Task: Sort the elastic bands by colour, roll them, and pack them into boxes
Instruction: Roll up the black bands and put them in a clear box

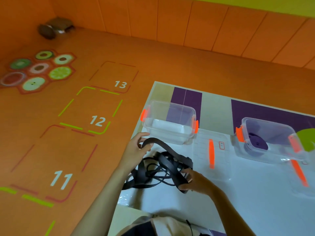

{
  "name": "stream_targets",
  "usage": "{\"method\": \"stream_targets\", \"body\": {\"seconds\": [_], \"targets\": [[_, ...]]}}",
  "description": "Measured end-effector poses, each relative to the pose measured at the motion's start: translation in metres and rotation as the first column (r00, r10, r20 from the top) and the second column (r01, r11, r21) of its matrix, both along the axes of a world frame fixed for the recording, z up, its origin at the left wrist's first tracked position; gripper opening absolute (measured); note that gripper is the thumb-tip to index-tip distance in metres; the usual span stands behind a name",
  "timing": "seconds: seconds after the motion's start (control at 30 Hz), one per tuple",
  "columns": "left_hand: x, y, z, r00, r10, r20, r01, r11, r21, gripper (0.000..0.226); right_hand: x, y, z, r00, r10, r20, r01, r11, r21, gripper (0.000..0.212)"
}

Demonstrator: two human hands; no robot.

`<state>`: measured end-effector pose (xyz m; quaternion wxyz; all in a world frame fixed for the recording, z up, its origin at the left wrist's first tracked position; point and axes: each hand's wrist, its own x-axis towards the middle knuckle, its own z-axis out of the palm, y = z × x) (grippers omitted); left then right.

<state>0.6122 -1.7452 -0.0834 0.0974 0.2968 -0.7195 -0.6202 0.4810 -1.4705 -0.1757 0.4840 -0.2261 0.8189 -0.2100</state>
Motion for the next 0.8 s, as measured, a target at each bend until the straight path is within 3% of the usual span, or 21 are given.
{"method": "stream_targets", "body": {"seconds": [0.07,0.13,0.23,0.3,0.37,0.43,0.5,0.57,0.63,0.73,0.8], "targets": [[0.000,0.002,0.000,0.998,-0.048,0.045,0.050,0.998,-0.037,0.023,-0.001,-0.001,0.004,1.000,-0.027,0.001,0.027,0.999,-0.033,0.071],[-0.001,0.005,-0.003,0.993,-0.090,0.080,0.099,0.988,-0.116,0.007,0.000,0.002,0.007,0.981,-0.149,0.126,0.163,0.980,-0.113,0.066],[-0.001,0.012,-0.008,0.983,-0.148,0.106,0.163,0.975,-0.151,0.005,0.007,0.007,0.010,0.785,-0.353,0.510,0.540,0.794,-0.281,0.065],[-0.001,0.018,-0.009,0.977,-0.182,0.110,0.194,0.975,-0.108,0.007,0.010,0.009,0.009,0.693,-0.424,0.584,0.668,0.683,-0.297,0.058],[0.000,0.022,-0.010,0.970,-0.216,0.113,0.225,0.971,-0.079,0.006,0.014,0.006,0.006,0.693,-0.530,0.489,0.700,0.658,-0.278,0.046],[-0.002,0.025,-0.008,0.964,-0.247,0.100,0.253,0.966,-0.053,0.008,0.016,0.003,0.004,0.769,-0.611,0.186,0.637,0.713,-0.291,0.036],[-0.004,0.027,-0.003,0.954,-0.288,0.088,0.293,0.955,-0.050,0.010,0.017,-0.001,0.003,0.811,-0.557,-0.180,0.482,0.810,-0.333,0.048],[-0.005,0.029,0.003,0.941,-0.326,0.089,0.334,0.939,-0.084,0.016,0.016,-0.004,0.003,0.813,-0.400,-0.422,0.272,0.903,-0.332,0.065],[-0.006,0.027,0.010,0.932,-0.348,0.098,0.358,0.927,-0.113,0.019,0.013,-0.008,0.001,0.841,-0.237,-0.487,0.104,0.953,-0.283,0.051],[-0.005,0.018,0.017,0.906,-0.374,0.197,0.410,0.891,-0.194,0.020,0.008,-0.013,0.001,0.898,-0.139,-0.418,0.068,0.981,-0.179,0.009],[-0.002,0.009,0.019,0.896,-0.328,0.299,0.408,0.874,-0.265,0.026,0.004,-0.008,-0.001,0.902,-0.137,-0.409,0.095,0.988,-0.122,0.012]]}}
